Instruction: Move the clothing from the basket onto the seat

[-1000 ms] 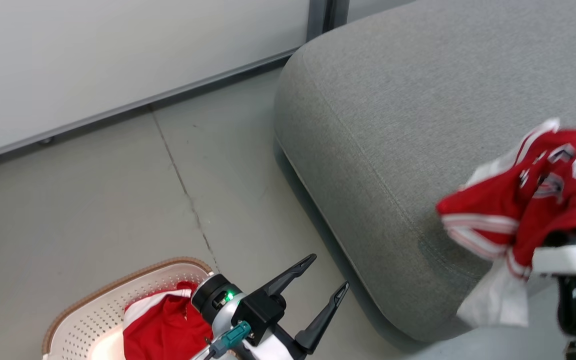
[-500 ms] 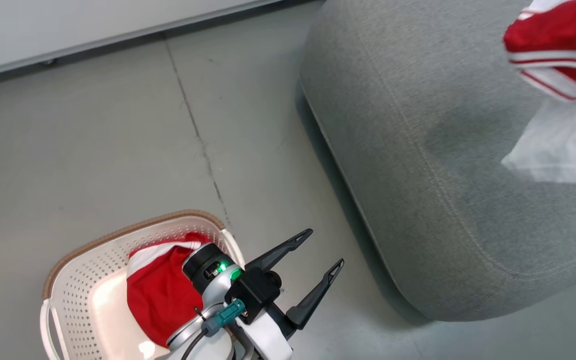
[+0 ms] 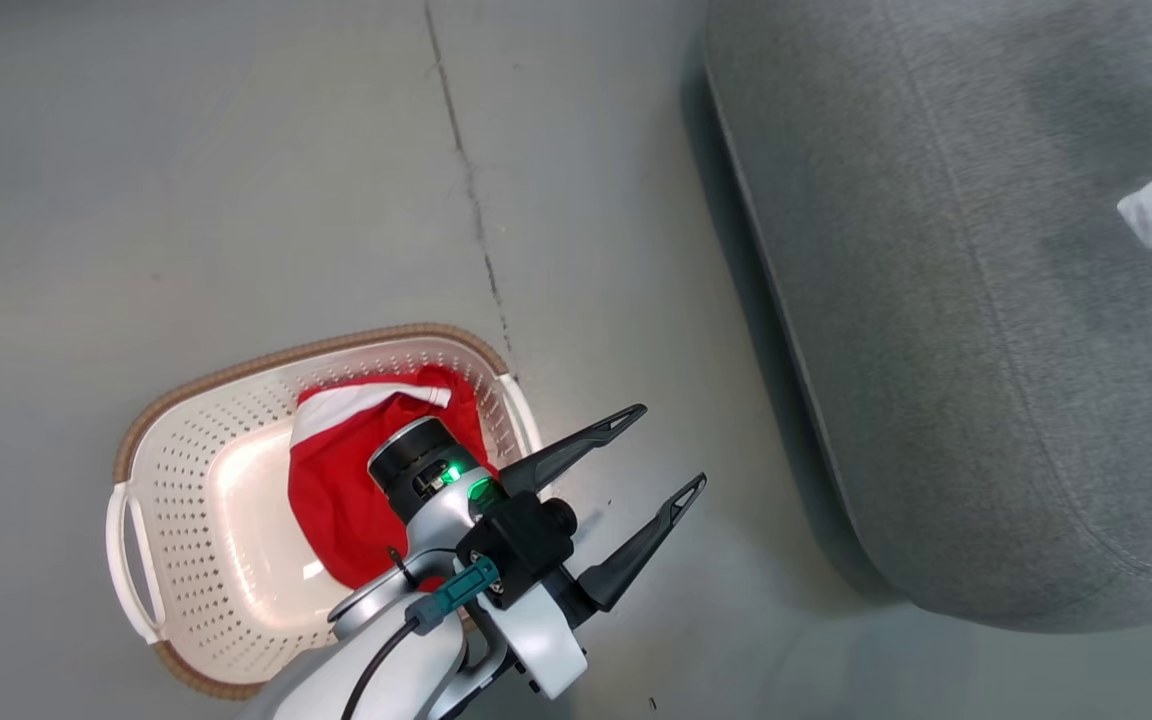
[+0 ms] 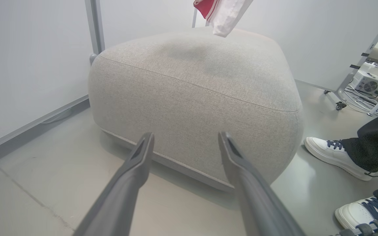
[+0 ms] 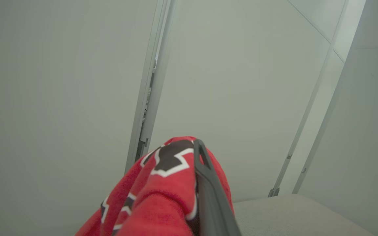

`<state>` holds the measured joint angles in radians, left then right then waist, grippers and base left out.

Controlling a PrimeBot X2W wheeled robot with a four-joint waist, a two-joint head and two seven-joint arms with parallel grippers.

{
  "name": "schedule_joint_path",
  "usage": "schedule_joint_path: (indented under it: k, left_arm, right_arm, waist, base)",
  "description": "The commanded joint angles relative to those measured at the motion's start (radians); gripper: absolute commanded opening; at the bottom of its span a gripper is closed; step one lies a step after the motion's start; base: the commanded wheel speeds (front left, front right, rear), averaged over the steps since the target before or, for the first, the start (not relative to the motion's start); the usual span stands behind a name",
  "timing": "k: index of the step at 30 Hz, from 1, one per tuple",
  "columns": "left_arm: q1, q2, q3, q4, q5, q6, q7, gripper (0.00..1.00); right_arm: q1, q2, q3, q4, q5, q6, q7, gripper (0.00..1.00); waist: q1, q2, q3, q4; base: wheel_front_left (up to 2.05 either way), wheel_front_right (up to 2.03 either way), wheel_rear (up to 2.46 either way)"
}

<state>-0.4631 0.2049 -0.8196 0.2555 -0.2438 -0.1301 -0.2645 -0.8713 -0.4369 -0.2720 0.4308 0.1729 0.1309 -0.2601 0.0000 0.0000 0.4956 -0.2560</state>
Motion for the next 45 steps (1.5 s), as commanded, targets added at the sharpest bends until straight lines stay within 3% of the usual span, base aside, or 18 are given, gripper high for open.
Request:
schedule_joint_path:
  k: [1,6,13,19,27,28,29,30,45]
  left_arm:
    - [-0.018,0.006,0.000,-0.005,-0.004,-0.001,-0.002,1.00]
    - [-0.043,0.019,-0.008,-0.020,-0.006,-0.001,-0.002,1.00]
    - [-0.079,0.019,-0.024,-0.029,0.002,-0.001,-0.002,1.00]
    - [-0.084,0.022,-0.015,-0.035,0.007,-0.001,-0.002,1.00]
    - [-0.093,0.018,-0.008,-0.037,0.008,-0.001,-0.002,1.00]
    - [-0.092,0.017,-0.007,-0.035,0.008,-0.001,-0.002,1.00]
    - [-0.091,0.015,-0.006,-0.033,0.007,-0.001,-0.002,1.00]
    - [-0.090,0.014,-0.006,-0.033,0.006,-0.001,-0.002,1.00]
    - [-0.047,-0.030,0.015,-0.016,-0.012,-0.001,-0.002,1.00]
  right_arm:
    - [-0.016,-0.012,0.003,0.010,0.001,0.000,-0.003,0.00]
    - [-0.053,-0.029,-0.002,0.111,0.019,0.000,-0.004,0.00]
    - [-0.051,-0.050,-0.008,0.313,-0.039,0.000,-0.003,0.00]
    - [-0.038,-0.036,0.009,0.434,-0.106,0.000,-0.003,0.00]
    - [-0.063,-0.025,0.005,0.585,-0.108,0.000,-0.003,0.00]
    - [-0.068,-0.028,0.007,0.590,-0.109,0.000,-0.003,0.30]
    - [-0.072,-0.032,0.011,0.592,-0.110,0.000,-0.003,0.87]
    - [-0.074,-0.031,0.016,0.593,-0.109,0.000,-0.003,1.00]
    - [-0.030,-0.062,0.117,0.660,-0.076,0.000,-0.003,1.00]
  waist:
    - [0.0000,0.0000,0.031,0.027]
    - [0.0000,0.0000,0.075,0.049]
    - [0.0000,0.0000,0.140,0.098]
    - [0.0000,0.0000,0.172,0.116]
    - [0.0000,0.0000,0.174,0.122]
    - [0.0000,0.0000,0.172,0.121]
    - [0.0000,0.0000,0.169,0.120]
    - [0.0000,0.0000,0.166,0.119]
    - [0.0000,0.0000,0.012,0.096]
  base:
    - [0.00,0.00,0.00]
    - [0.00,0.00,0.00]
    - [0.00,0.00,0.00]
    - [0.00,0.00,0.00]
    - [0.00,0.00,0.00]
    - [0.00,0.00,0.00]
    - [0.00,0.00,0.00]
    - [0.00,0.00,0.00]
    - [0.00,0.00,0.00]
